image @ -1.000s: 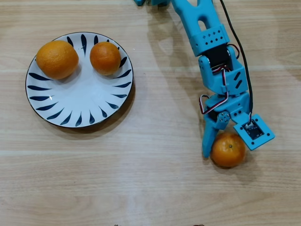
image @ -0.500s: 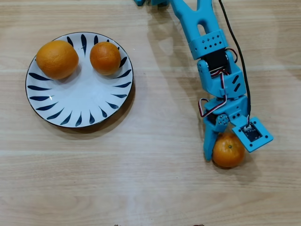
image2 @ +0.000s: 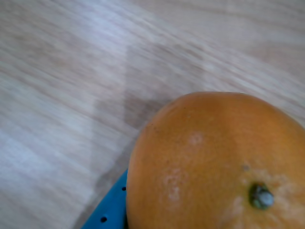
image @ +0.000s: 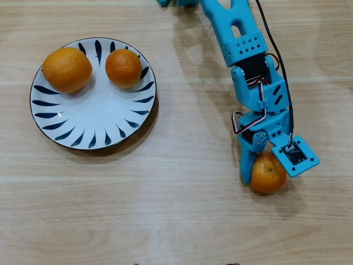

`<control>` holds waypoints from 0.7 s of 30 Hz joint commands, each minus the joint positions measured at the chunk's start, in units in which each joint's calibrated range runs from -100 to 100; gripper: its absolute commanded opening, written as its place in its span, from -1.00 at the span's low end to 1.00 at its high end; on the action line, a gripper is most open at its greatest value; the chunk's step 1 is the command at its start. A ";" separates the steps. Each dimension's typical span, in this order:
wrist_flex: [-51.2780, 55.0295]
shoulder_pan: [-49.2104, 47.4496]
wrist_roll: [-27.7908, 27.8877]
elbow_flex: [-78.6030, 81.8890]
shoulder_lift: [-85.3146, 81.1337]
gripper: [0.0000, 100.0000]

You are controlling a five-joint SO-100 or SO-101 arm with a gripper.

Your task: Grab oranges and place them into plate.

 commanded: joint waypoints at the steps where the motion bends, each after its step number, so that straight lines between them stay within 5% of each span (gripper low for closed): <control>1: 5.24 0.78 1.98 0.29 -12.69 -0.47; 11: 20.28 11.75 5.80 19.30 -37.54 -0.47; 21: 21.05 33.85 15.26 43.11 -55.38 -0.47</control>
